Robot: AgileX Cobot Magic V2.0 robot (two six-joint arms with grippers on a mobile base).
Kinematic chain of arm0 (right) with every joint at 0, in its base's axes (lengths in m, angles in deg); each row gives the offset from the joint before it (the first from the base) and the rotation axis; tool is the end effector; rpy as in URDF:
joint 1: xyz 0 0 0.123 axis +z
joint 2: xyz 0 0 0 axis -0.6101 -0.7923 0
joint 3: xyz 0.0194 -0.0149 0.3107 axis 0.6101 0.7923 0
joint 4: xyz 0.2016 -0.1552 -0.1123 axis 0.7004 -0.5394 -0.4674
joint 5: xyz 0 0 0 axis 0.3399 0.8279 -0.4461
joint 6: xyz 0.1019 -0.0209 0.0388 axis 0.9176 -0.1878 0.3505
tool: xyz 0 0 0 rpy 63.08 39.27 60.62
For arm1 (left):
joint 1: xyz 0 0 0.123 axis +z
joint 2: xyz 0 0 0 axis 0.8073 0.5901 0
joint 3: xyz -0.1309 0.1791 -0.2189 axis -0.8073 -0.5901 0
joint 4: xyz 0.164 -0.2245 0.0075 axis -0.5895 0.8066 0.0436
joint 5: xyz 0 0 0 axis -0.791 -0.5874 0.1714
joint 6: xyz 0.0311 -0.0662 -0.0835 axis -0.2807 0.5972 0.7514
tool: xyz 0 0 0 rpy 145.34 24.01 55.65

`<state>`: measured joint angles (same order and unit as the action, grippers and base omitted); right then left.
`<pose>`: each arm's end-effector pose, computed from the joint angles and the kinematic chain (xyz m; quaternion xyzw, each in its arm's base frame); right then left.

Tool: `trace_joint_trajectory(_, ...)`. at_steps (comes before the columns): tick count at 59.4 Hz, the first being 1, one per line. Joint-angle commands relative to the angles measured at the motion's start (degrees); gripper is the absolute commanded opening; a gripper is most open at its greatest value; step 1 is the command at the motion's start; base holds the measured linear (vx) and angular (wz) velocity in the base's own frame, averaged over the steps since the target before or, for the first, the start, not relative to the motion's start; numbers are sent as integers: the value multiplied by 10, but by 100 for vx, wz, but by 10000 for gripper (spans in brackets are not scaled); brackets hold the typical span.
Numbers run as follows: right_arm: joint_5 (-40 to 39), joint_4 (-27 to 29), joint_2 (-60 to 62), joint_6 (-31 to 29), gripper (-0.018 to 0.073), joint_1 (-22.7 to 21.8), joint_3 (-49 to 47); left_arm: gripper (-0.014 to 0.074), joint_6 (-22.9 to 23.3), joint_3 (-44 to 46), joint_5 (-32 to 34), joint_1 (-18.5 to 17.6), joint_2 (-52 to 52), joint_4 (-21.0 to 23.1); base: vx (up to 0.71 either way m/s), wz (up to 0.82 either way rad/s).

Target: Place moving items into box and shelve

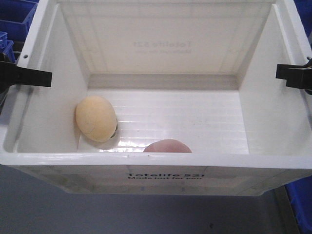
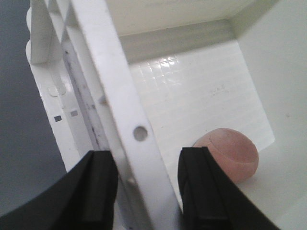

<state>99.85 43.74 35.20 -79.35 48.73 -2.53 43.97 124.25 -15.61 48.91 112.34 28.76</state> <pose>0.1935 0.0569 0.3955 -0.0771 0.8800 0.1420 0.4466 0.2088 -0.0799 0.4083 0.1666 0.8817 -0.2761 0.3443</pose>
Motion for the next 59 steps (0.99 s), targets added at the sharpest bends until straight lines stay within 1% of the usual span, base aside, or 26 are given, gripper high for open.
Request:
trace_joint_trajectory(1, -79, 50, 13, -15, -6, 2, -25, -6, -17, 26, 50, -8, -16, 82, 41, 1)
trace_joint_trajectory(30, -80, 50, 13, -15, -6, 2, -25, -6, -17, 26, 50, -8, -16, 82, 40, 7)
trace_joint_trajectory(59, -79, 50, 13, -15, -6, 2, -25, -6, -17, 26, 50, -8, -16, 82, 37, 24)
